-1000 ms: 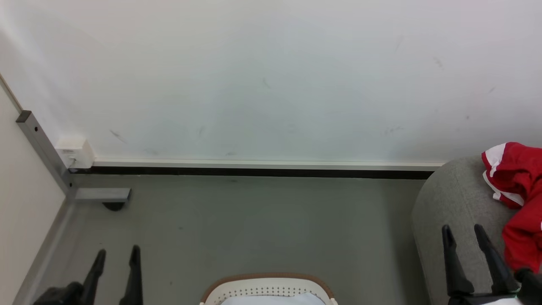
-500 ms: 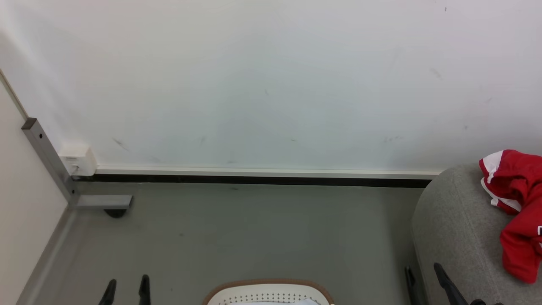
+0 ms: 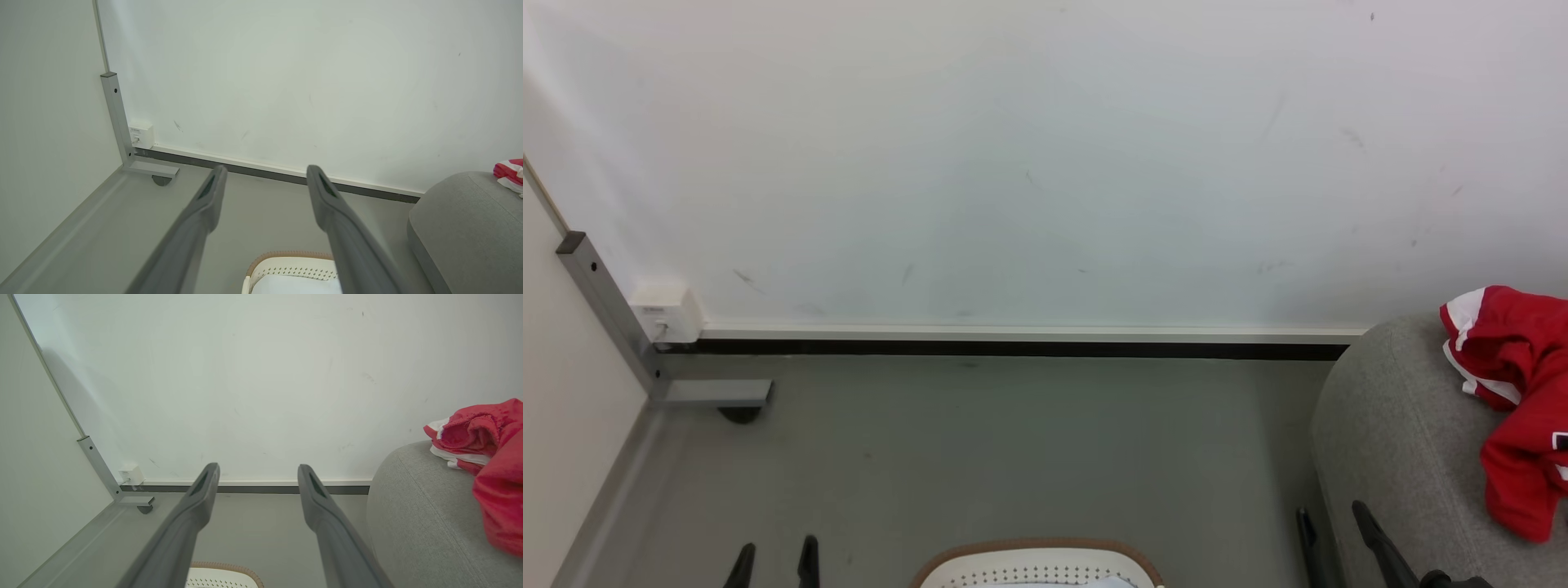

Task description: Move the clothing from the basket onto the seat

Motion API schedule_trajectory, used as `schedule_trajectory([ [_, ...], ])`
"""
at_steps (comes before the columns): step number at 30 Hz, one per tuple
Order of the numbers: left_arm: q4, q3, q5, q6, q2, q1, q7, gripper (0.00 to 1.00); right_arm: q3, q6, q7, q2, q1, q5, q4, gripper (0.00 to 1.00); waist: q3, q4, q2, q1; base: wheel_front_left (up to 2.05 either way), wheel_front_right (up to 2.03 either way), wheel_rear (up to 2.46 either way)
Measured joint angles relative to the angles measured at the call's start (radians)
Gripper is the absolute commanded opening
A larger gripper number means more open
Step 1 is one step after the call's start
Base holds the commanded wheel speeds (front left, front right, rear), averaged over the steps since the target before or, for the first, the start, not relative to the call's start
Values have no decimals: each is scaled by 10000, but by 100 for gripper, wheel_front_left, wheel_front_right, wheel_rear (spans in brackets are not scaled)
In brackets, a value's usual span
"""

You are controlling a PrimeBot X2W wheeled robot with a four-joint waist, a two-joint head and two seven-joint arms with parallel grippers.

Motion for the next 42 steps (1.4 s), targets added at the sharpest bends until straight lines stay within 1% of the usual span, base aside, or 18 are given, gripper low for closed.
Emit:
schedule_trajectory([
  [1,31,23,12,-17,-17,8,0,100,0,0,-2,0,0,2,4,100,-5,2,0,0,0,0,0],
  [2,65,36,79,-23,-36,11,0,0,-4,0,-4,0,1,4,10,0,-9,6,0,0,0,0,0],
  [7,474,-65,-13,-21,-240,87,54,0,4,2,33,6,314,77,360,0,-2,0,0,0,0,0,0],
  [23,635,368,-2499,-360,-512,-281,821,0,-364,2,648,-82,151,2826,337,0,117,-6,0,0,0,0,0],
  [42,779,830,-5030,-681,-767,-856,1582,0,-800,0,1338,-144,-240,5497,253,0,255,-16,0,0,0,0,0],
])
